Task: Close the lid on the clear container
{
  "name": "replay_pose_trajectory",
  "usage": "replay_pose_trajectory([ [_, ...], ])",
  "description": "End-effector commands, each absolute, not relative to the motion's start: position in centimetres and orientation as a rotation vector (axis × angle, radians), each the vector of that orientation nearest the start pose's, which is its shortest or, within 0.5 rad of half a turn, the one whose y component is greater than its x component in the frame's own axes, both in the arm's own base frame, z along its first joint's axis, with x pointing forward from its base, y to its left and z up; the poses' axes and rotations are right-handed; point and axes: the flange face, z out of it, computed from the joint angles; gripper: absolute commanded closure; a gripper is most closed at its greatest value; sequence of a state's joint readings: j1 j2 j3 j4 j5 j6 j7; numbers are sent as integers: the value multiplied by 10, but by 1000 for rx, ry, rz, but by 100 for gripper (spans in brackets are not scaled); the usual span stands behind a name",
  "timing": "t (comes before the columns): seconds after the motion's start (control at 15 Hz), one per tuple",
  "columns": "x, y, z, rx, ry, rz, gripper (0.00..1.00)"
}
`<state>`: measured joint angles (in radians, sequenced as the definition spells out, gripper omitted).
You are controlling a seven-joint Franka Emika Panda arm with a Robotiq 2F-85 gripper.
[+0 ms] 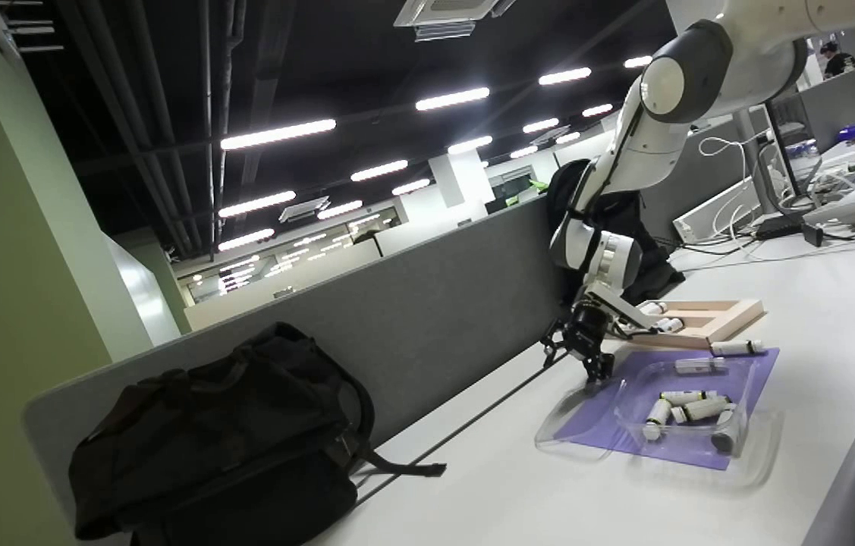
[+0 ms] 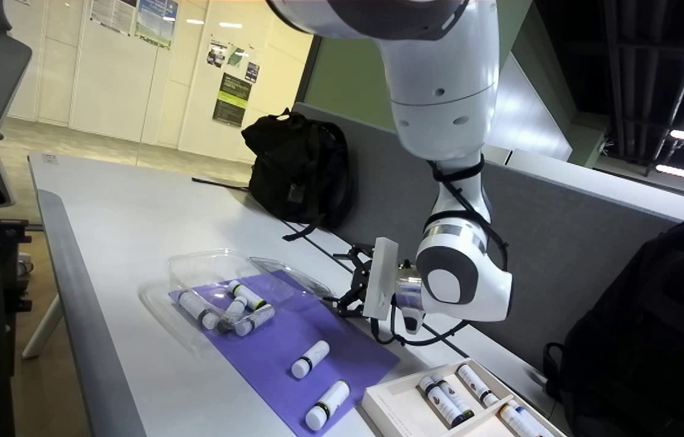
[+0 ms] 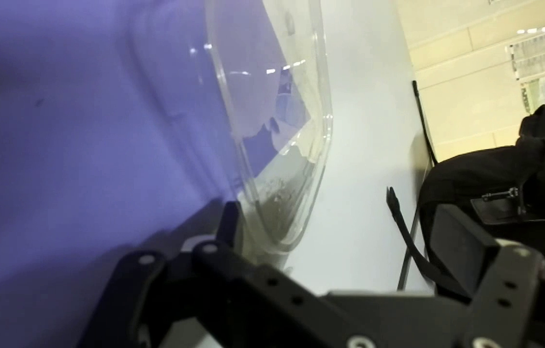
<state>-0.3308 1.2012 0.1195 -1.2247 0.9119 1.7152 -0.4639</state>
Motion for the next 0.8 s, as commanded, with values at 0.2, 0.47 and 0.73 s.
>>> replay_pose_trajectory([
  [0.2,668,-87,23,-1781,357,411,0],
  [0.47,662,-86,18,-1627,362,455,0],
  [0.73,659,-84,25,-1514,331,519,0],
])
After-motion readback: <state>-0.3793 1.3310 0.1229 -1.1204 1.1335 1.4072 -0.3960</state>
